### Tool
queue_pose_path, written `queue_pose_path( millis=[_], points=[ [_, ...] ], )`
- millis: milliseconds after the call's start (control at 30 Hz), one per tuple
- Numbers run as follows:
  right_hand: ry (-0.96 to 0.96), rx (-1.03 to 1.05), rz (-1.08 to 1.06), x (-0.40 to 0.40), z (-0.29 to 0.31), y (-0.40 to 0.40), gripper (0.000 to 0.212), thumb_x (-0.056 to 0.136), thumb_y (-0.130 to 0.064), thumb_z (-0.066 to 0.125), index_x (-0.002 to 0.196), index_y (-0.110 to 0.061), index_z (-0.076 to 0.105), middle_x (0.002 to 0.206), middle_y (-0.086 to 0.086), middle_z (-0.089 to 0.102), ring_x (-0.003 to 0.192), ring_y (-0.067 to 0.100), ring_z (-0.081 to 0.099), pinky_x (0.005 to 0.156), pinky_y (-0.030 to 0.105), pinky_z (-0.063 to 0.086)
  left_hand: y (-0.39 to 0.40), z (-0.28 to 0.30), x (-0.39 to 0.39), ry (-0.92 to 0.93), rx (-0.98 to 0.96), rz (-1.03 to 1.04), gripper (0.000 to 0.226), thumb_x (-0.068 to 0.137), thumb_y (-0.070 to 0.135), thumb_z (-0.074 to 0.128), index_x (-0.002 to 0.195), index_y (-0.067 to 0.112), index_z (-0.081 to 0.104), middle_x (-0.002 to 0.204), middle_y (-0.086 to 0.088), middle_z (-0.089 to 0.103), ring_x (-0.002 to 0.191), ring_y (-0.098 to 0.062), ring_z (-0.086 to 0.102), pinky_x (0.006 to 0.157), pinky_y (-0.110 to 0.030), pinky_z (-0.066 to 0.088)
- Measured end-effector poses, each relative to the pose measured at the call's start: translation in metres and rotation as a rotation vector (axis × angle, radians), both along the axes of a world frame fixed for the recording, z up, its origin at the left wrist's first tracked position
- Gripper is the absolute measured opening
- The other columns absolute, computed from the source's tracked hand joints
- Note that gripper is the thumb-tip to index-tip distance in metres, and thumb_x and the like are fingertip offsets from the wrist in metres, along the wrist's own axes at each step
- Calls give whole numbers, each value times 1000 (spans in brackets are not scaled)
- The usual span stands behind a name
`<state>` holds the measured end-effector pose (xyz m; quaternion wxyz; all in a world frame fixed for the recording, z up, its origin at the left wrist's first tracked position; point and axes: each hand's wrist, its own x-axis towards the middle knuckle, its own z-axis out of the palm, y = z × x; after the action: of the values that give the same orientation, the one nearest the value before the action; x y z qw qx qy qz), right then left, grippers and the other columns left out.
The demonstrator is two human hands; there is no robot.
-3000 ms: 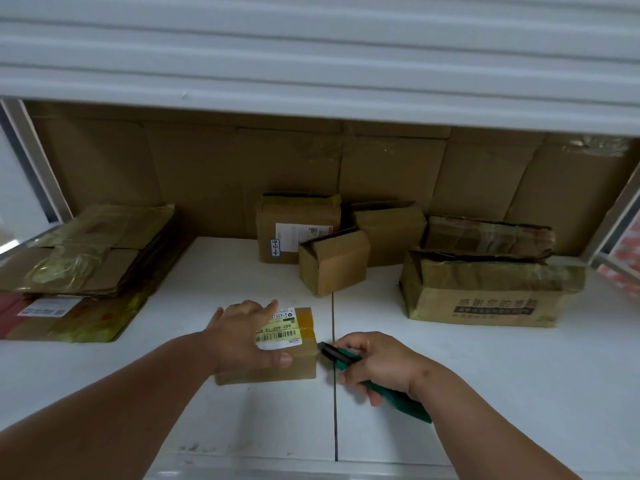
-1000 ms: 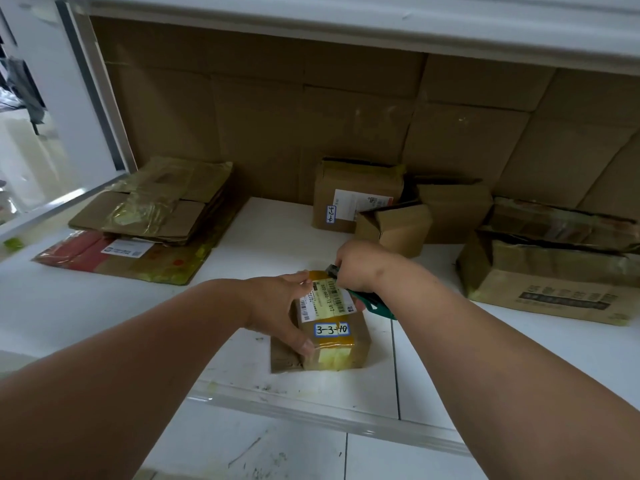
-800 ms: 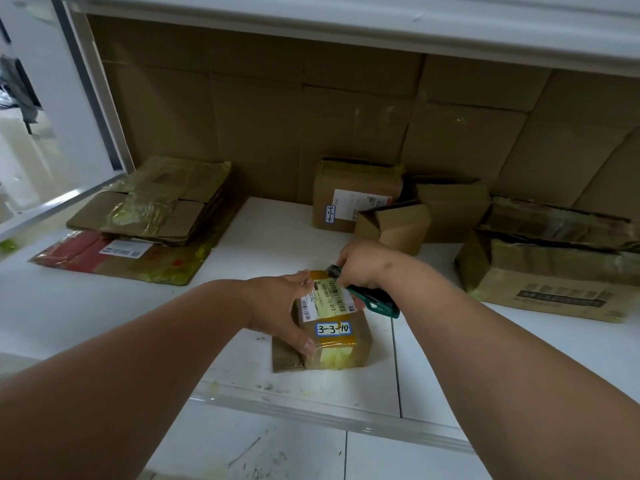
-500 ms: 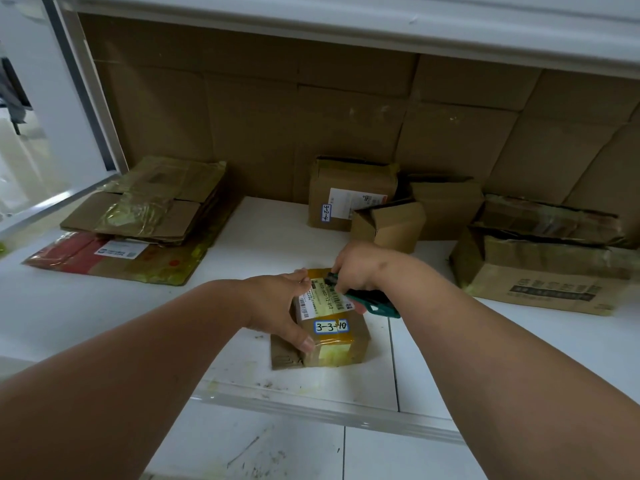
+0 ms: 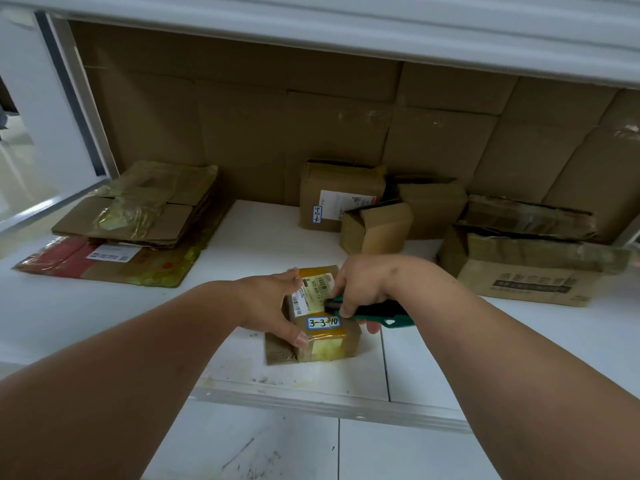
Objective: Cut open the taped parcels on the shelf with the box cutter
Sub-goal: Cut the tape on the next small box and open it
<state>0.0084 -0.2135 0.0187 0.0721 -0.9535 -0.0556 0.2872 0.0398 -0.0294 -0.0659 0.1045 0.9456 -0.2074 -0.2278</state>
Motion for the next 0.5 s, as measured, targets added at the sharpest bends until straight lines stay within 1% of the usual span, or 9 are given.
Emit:
queue_pose_path(
  millis=[67,200,233,300,367,433,500],
  points=[
    [23,17,17,-9,2,-4,43,91,-17,68,132,-7,58,118,16,65,99,30,69,91,42,56,-1,2,-2,-15,23,-2,124,63,78,69,156,32,1,161,21,-11,149,-10,7,119,-31,17],
    [-45,4,79,-25,5,-10,41,92,-19,67,131,-9,61,117,13,64,101,27,66,92,38,55,-4,6,-7,-34,86,-20,122,66,79,66,156,30,-2,161,18,-14,149,-12,6,120,-33,17],
    [-42,4,88,-28,6,-12,41,92,-20,67,131,-9,61,113,11,64,99,27,66,91,38,55,-5,7,-8,-39,101,-21,122,66,79,65,156,30,-2,161,18,-14,150,-13,6,120,-33,18],
    [-15,26,78,-32,7,-17,42,91,-18,68,132,-13,61,98,6,64,88,26,66,88,37,56,-6,8,-9,-53,124,-16,123,65,82,62,156,30,-2,161,18,-14,149,-13,7,120,-34,19],
    [35,114,1,-35,5,-23,43,91,-13,68,133,-16,60,88,5,63,75,26,71,78,36,61,-7,6,-12,-78,146,-9,124,63,86,59,156,31,-2,161,18,-13,149,-13,9,119,-36,22],
    [49,177,-53,-38,3,-30,45,90,-9,67,133,-18,60,87,8,64,67,24,73,65,32,62,-8,5,-14,-105,177,3,126,60,91,54,156,32,-3,161,19,-12,149,-14,11,118,-37,24],
    [45,195,-58,-42,2,-35,45,89,-8,68,133,-20,61,86,8,63,61,22,72,55,27,59,-9,4,-17,-124,200,16,131,53,96,47,156,32,-3,161,18,-12,149,-14,12,116,-37,25]
  ],
)
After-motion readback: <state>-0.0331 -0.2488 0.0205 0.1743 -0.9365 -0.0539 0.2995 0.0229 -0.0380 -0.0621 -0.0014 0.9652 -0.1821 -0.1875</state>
